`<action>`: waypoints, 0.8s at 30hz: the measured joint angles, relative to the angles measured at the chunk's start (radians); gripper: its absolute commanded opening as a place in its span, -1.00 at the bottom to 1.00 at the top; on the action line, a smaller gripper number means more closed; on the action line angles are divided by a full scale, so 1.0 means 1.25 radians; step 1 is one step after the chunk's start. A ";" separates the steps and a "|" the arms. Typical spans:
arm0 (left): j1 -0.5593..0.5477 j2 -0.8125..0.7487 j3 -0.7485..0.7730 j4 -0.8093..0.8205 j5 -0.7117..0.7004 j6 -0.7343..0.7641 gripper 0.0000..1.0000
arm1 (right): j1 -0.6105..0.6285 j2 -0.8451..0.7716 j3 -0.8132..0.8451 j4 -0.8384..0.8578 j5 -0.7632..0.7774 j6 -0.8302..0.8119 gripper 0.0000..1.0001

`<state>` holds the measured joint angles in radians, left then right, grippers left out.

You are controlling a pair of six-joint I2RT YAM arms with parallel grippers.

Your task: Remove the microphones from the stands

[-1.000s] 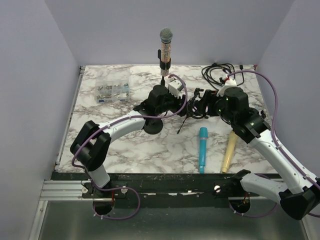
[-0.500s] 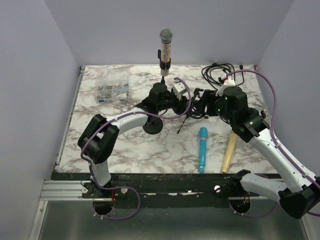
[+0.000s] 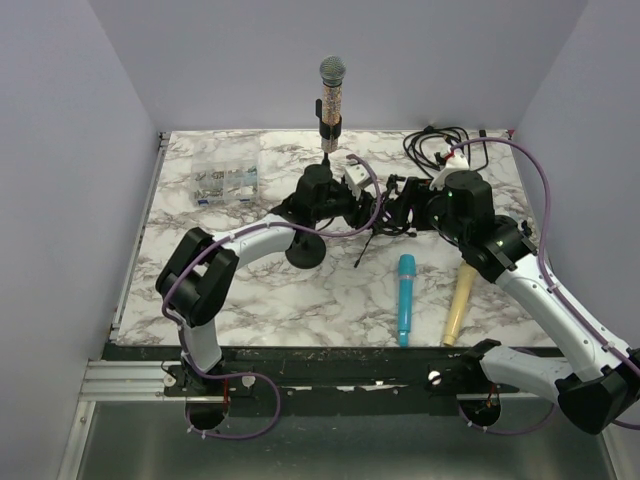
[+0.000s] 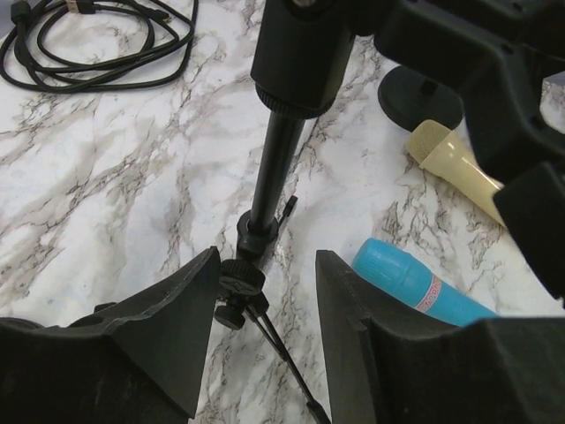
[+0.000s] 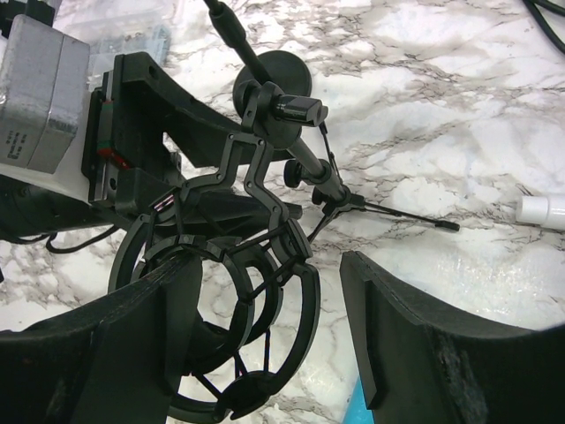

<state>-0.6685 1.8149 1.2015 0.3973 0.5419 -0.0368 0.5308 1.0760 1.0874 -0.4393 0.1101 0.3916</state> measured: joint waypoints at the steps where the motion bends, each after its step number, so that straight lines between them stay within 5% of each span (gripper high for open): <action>1: 0.000 -0.005 -0.007 0.004 -0.002 -0.003 -0.06 | 0.000 0.000 0.000 0.000 0.000 0.000 0.42; 10: 0.013 -0.024 -0.043 0.040 -0.010 -0.048 -0.46 | 0.000 0.000 0.002 -0.002 0.000 0.000 0.42; 15: 0.019 -0.017 -0.035 0.006 -0.029 -0.064 -0.21 | 0.000 0.000 0.003 -0.003 0.001 0.000 0.42; 24: 0.019 0.002 -0.027 -0.026 -0.038 -0.100 -0.18 | 0.000 0.000 0.003 -0.003 0.000 0.000 0.42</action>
<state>-0.6453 1.8179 1.1675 0.3653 0.4942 -0.1619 0.5308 1.0760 1.0916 -0.4427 0.1104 0.3912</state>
